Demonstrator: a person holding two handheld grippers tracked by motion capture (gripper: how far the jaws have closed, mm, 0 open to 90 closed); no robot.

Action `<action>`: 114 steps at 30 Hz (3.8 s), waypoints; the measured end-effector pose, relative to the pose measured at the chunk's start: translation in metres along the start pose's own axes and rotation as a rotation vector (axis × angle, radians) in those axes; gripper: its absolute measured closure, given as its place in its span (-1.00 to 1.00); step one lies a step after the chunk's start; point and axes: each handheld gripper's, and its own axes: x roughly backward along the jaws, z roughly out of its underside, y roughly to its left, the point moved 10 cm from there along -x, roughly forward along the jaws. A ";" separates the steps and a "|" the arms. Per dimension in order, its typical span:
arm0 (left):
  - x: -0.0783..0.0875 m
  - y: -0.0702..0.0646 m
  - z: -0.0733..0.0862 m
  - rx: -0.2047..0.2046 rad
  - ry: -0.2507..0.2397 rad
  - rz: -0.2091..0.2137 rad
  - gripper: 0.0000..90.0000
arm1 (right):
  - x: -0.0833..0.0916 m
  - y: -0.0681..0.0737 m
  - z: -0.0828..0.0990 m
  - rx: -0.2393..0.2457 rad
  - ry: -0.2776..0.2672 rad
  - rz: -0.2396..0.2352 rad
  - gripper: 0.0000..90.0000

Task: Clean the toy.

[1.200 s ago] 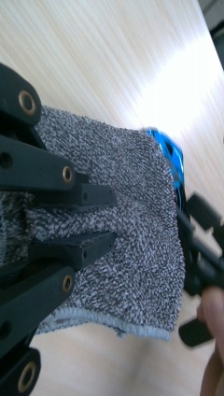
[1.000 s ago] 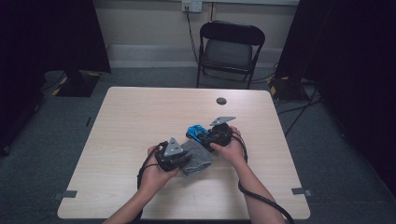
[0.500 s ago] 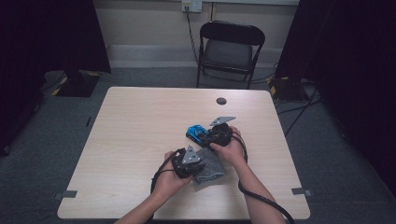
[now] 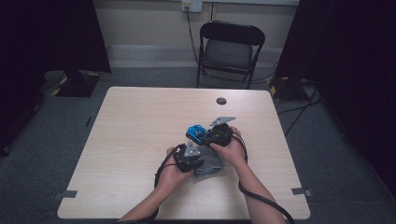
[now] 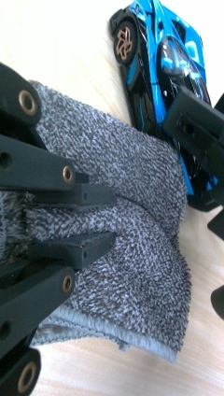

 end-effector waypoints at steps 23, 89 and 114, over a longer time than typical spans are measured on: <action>0.011 0.042 0.010 0.077 -0.001 -0.086 0.73 | 0.000 0.000 0.000 0.001 -0.002 0.000 -0.03; 0.020 0.126 0.015 0.210 0.042 -0.296 0.73 | 0.000 0.000 0.001 0.003 -0.006 0.002 -0.03; 0.046 0.160 0.018 0.299 -0.020 -0.359 0.72 | 0.001 0.000 0.001 0.005 -0.009 -0.004 -0.03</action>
